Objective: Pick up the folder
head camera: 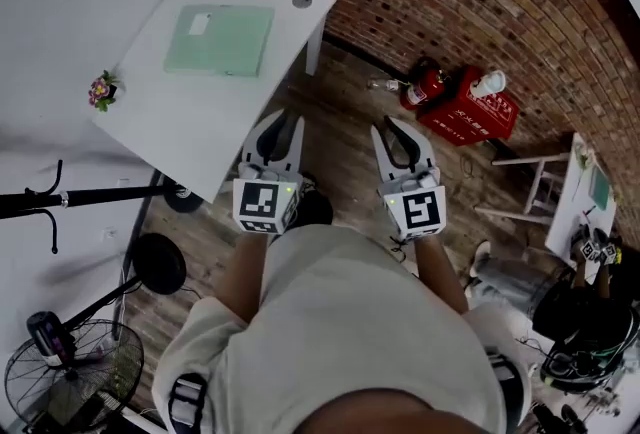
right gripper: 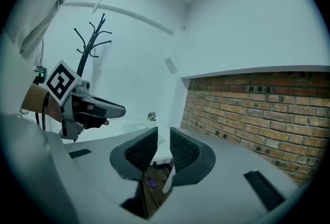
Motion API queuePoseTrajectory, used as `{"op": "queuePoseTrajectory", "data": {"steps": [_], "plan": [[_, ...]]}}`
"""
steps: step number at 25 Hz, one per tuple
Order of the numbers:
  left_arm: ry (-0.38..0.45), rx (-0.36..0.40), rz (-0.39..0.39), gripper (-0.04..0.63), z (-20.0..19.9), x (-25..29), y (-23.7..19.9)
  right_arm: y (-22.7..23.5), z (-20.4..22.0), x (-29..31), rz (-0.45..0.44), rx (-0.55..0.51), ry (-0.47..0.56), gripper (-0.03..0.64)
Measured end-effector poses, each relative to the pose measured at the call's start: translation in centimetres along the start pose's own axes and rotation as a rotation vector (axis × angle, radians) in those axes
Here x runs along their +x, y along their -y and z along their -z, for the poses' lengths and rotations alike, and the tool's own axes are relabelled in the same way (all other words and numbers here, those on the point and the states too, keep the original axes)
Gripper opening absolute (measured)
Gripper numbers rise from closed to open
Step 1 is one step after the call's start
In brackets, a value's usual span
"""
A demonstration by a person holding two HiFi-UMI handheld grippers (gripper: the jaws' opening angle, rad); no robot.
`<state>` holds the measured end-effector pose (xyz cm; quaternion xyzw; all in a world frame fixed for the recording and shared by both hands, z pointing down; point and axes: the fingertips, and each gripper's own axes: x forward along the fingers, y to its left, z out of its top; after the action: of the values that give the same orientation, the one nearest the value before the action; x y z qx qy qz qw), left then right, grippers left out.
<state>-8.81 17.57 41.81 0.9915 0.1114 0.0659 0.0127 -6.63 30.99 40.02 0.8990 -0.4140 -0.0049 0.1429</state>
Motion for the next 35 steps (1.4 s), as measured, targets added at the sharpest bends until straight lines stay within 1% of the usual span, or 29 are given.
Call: {"op": "queuePoseTrajectory", "data": {"steps": [4, 8, 12, 19, 22, 27, 31, 35], "plan": [[-0.005, -0.016, -0.022, 0.071, -0.4, 3.8, -2.6, 1.8, 0.4, 4.6, -0.051, 0.004, -0.009, 0.074], [-0.021, -0.022, -0.062, 0.071, -0.1, 6.5, -5.4, 3.0, 1.2, 8.5, -0.099, 0.026, -0.025, 0.077], [-0.041, -0.003, -0.069, 0.071, 0.0, 8.2, -7.8, 3.8, 2.2, 11.3, -0.092, 0.058, -0.06, 0.078], [-0.082, -0.02, -0.151, 0.071, 0.4, 9.9, -10.9, 4.7, 2.8, 16.4, -0.183, 0.078, -0.053, 0.081], [-0.089, -0.031, -0.204, 0.071, 0.8, 10.9, -12.6, 5.0, 2.8, 19.2, -0.244, 0.067, -0.043, 0.081], [-0.081, -0.062, -0.339, 0.071, 0.7, 13.1, -16.4, 6.2, 2.9, 24.8, -0.371, 0.04, -0.018, 0.083], [-0.076, -0.085, -0.415, 0.071, 0.4, 15.6, -18.8, 7.3, 2.6, 29.2, -0.461, 0.012, 0.016, 0.083], [-0.068, -0.1, -0.492, 0.071, -0.3, 18.3, -20.8, 8.7, 3.0, 33.1, -0.546, -0.002, 0.02, 0.084]]}}
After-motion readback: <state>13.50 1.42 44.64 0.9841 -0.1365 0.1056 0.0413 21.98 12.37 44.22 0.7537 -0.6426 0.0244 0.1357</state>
